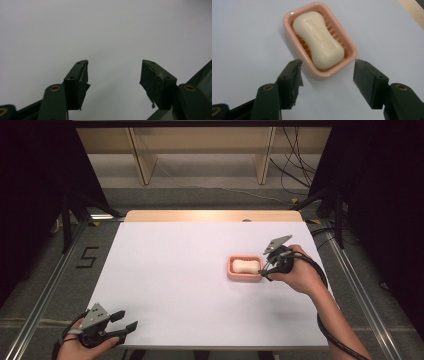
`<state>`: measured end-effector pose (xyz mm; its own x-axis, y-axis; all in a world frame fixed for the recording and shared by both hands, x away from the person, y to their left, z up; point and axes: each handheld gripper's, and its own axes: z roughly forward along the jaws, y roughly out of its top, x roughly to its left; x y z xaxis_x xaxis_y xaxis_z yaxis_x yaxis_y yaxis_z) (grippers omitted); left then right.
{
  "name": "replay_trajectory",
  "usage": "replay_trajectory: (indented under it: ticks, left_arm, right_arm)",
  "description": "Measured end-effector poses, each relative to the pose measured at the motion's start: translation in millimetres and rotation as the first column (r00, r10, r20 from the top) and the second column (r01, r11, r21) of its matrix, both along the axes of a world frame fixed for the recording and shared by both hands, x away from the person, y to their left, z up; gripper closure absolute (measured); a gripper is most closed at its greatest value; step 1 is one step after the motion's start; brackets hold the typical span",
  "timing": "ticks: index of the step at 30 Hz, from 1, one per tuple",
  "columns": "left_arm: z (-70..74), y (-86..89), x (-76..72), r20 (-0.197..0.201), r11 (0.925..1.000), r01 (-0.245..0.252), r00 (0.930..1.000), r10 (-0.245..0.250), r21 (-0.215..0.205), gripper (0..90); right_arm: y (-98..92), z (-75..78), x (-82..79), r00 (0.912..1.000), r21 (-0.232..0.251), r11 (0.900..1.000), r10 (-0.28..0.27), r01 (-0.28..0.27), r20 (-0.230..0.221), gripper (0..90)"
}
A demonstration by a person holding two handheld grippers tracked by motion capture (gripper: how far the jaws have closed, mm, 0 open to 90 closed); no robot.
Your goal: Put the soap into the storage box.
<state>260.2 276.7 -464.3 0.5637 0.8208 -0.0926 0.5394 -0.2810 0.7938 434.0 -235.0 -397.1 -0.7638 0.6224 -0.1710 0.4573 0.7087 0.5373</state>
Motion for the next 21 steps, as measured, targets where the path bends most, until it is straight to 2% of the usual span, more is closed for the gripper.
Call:
replay_trajectory:
  ticks: [3,4,7,9,11,13,14,16,17,20,21]
  left_arm:
    - [0.0,-0.3,0.0,0.003,1.0000,-0.004,1.0000,0.004,0.002,38.6]
    - [0.1,-0.2,-0.1,0.002,1.0000,-0.005,1.0000,0.005,0.004,38.6]
    - [0.3,0.1,-0.1,0.003,0.9999,-0.009,1.0000,0.009,0.012,38.6]
    - [0.4,0.1,-0.2,0.003,0.9999,-0.012,0.9999,0.012,0.011,38.7]
    - [0.3,0.1,-0.2,0.002,0.9998,-0.014,0.9999,0.014,0.011,38.6]
    - [-0.2,0.2,0.4,0.002,1.0000,-0.008,1.0000,0.008,0.005,38.6]
    - [-0.6,-0.8,0.1,-0.002,0.9999,-0.014,0.9999,0.014,-0.004,38.6]
    - [-0.8,-1.1,0.3,-0.002,0.9999,-0.013,0.9999,0.013,-0.007,38.6]
    - [-0.6,-0.8,0.3,-0.004,0.9999,-0.013,0.9999,0.013,-0.001,38.6]
    - [-0.9,-1.2,0.3,-0.001,0.9999,-0.017,0.9999,0.017,0.000,38.6]
    - [-0.8,-1.3,0.3,-0.002,0.9999,-0.017,0.9999,0.017,0.002,38.6]
  right_arm:
    - [-13.7,-2.5,-12.8,0.9970,0.062,0.995,-0.076,0.075,0.013,40.3]
    - [-17.4,-3.4,-15.2,0.9963,0.068,0.994,-0.083,0.081,0.024,40.2]
    - [-29.3,-6.2,-27.4,0.9887,0.105,0.983,-0.150,0.150,-0.008,40.1]
    - [-39.3,-8.6,-34.4,0.9858,0.105,0.980,-0.168,0.167,0.000,40.1]
    - [-46.5,-12.8,-41.8,0.9806,0.124,0.973,-0.196,0.195,-0.005,40.2]
    - [-49.7,-14.4,-44.0,0.9798,0.127,0.972,-0.200,0.199,0.000,40.2]
    - [-57.2,-20.5,-52.4,0.9731,0.132,0.964,-0.230,0.229,-0.005,40.2]
    - [-62.7,-25.9,-58.7,0.9664,0.145,0.956,-0.256,0.257,-0.021,40.4]
    - [-66.4,-29.5,-62.9,0.9582,0.144,0.947,-0.284,0.286,-0.029,40.4]
    - [-75.0,-39.5,-70.8,0.9530,0.131,0.944,-0.302,0.302,-0.020,40.7]
    - [-76.3,-42.8,-73.6,0.9480,0.137,0.938,-0.317,0.317,-0.023,40.7]
